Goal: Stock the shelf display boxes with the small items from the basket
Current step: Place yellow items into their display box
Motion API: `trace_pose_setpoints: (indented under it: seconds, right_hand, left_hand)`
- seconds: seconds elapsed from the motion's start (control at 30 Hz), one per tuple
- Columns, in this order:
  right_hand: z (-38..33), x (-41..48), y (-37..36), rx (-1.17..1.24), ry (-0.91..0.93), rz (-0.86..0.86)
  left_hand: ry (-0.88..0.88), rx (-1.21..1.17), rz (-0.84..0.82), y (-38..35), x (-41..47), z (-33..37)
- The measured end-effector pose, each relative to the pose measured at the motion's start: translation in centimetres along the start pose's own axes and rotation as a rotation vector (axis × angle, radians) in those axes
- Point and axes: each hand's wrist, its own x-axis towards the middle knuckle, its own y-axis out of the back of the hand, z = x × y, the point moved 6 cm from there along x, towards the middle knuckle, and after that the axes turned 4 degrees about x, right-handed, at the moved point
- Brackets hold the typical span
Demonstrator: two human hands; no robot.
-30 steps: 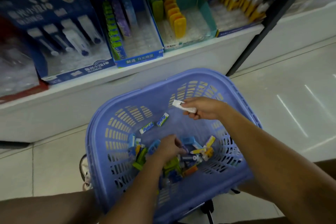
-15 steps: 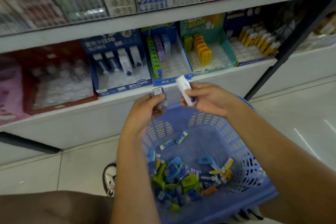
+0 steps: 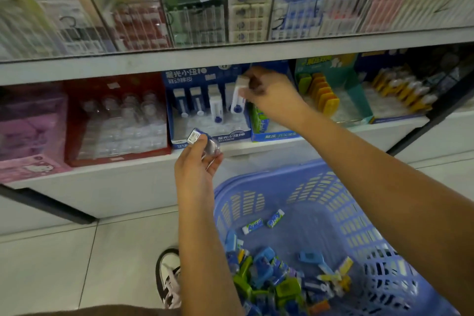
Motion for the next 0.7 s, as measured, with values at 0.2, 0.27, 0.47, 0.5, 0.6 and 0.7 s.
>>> trace_pose_setpoints:
  seconds: [0.2, 0.27, 0.47, 0.5, 0.6, 0.7]
  right_hand:
    - [0.6, 2.3, -2.5, -0.355, -0.029, -0.148]
    - [0.6, 2.2, -2.8, -0.369, -0.015, -0.141]
    - [0.8, 2.7, -2.5, -0.442, 0.004, -0.173]
    - [0.8, 2.9, -2.4, -0.454, -0.006, -0.195]
    - [0.6, 3.5, -2.0, -0.408, -0.046, -0.262]
    - [0.5, 3.8, -1.9, -0.402, -0.057, -0.308]
  left_hand:
    - [0.008, -0.017, -0.001, 0.2, 0.5, 0.0]
    - [0.007, -0.008, -0.007, 0.1, 0.6, 0.0]
    - [-0.001, 0.058, -0.025, -0.2, 0.5, 0.0]
    - [0.001, 0.065, -0.028, -0.3, 0.4, 0.0]
    - [0.007, 0.097, -0.037, -0.5, 0.1, 0.1]
    - [0.0, 0.131, -0.037, -0.9, -0.4, 0.1]
